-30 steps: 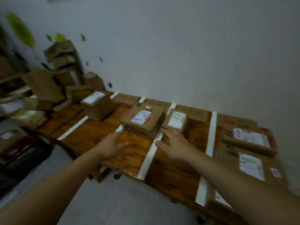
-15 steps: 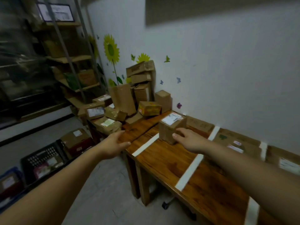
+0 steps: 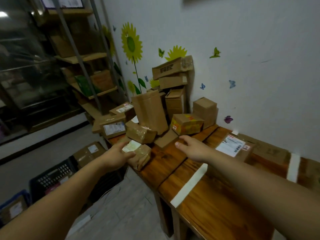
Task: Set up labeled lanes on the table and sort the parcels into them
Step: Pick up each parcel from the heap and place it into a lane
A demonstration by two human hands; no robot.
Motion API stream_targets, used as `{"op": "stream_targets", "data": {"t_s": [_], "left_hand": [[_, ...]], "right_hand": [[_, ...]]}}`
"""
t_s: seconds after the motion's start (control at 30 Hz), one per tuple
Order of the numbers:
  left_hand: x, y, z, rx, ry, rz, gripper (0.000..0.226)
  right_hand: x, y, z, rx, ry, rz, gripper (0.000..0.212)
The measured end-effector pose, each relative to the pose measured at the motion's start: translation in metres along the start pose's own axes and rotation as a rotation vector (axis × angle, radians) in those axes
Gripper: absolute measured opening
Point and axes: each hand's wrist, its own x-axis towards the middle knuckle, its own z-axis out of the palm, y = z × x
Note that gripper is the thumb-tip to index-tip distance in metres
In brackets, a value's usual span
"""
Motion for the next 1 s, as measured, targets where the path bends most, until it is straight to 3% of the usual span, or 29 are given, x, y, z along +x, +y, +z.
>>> {"op": "stream_targets", "data": {"t_s": [0.2, 0.37, 0.47, 0.57, 0.63, 0.73, 0.9, 1.0], "left_hand": [[0.107, -0.016, -0.036, -0.004, -0.042, 0.022, 0.055], [0.195, -0.03, -0.057, 0.006, -0.145, 0.028, 0.051], [0.249, -0.042, -0.061, -0.049, -0.237, 0.026, 0.033], [0.299, -0.057, -0.063, -0.072, -0.277, -0.007, 0.051], [0.329, -0.067, -0.06, -0.14, -0.322, -0.064, 0.051], [0.351, -0.074, -0.055, -0.231, -0.469, -0.132, 0.037], [0.363, -0.077, -0.062, -0.277, -0.463, -0.073, 0.039], [0.356, -0.076, -0.069, -0.328, -0.471, -0.049, 0.028]], "right_hand": [[0.105, -0.031, 0.021, 0.083, -0.044, 0.071, 0.062], [0.168, -0.044, 0.058, 0.246, -0.048, 0.238, 0.061], [0.2, -0.053, 0.081, 0.376, 0.031, 0.341, 0.054], [0.229, -0.062, 0.107, 0.595, 0.151, 0.453, 0.039], [0.251, -0.073, 0.124, 0.748, 0.26, 0.534, 0.031], [0.279, -0.087, 0.143, 0.879, 0.389, 0.633, 0.039], [0.296, -0.11, 0.154, 0.86, 0.489, 0.711, 0.04], [0.292, -0.116, 0.153, 0.817, 0.59, 0.742, 0.039]]}}
